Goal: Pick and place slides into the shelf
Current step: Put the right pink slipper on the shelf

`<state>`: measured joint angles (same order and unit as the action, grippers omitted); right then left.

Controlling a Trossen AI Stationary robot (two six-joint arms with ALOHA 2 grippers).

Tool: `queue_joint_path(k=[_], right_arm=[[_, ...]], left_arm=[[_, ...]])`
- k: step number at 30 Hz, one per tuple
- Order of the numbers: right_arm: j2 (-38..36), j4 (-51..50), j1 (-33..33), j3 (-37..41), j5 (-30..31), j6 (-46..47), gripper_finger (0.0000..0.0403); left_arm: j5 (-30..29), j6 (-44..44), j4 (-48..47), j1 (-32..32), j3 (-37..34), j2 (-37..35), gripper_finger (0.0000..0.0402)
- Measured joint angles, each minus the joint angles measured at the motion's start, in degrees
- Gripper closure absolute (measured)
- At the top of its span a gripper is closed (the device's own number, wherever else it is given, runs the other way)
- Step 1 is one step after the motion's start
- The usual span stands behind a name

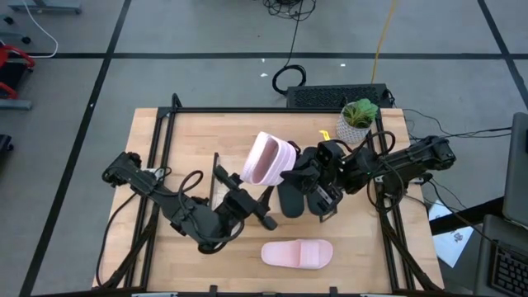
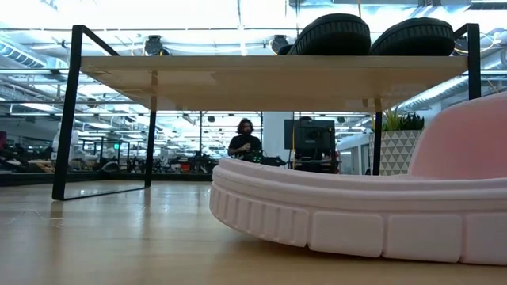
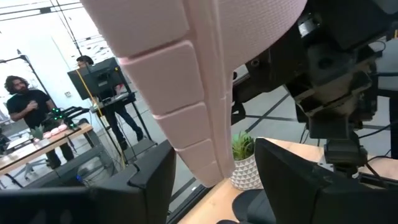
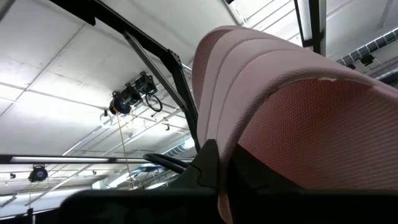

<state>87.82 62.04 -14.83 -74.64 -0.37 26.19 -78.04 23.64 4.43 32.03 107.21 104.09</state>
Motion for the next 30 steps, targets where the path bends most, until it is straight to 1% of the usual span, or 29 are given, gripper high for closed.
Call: queue_joint_path(k=[8,10,12,17,22,24,26,30], right_arm=[[-0.05,-0.21,-0.11,0.01,-1.43,-0.09,0.0403],[-0.05,-0.43,-0.30,0.01,-1.92,-0.30,0.0403],[-0.01,-1.25,-0.91,0.00,-2.66,0.33,0.0403],[0.04,-2.47,-1.75,0.01,-2.69,-1.03,0.0403],[0.06,-2.43,-1.74,0.01,-2.71,-0.97,0.0403],[0.06,-2.47,-1.73,0.01,-2.73,-0.95,0.0403],[0.08,-2.51,-1.73,0.01,-2.75,-0.94,0.0403],[0.08,-2.53,-1.75,0.01,-3.23,-0.94,0.0403]], left_arm=[[1.92,-0.46,-0.38,-0.09,0.00,-0.02,0.0188],[1.40,-0.46,-0.38,-0.09,-0.01,-0.02,0.0188],[-1.21,-0.72,-0.43,-0.22,-0.01,0.00,0.0188],[0.67,-1.30,-1.01,-0.79,-0.01,0.03,0.0188],[-0.80,-1.42,-1.14,-0.83,-0.01,0.04,0.0191],[-1.75,-1.38,-1.41,-0.66,-0.01,0.04,0.0207],[-2.39,-1.33,-1.43,-0.55,-0.01,0.04,0.0240],[-3.25,-0.27,-1.30,-0.52,0.03,0.03,0.0337]])
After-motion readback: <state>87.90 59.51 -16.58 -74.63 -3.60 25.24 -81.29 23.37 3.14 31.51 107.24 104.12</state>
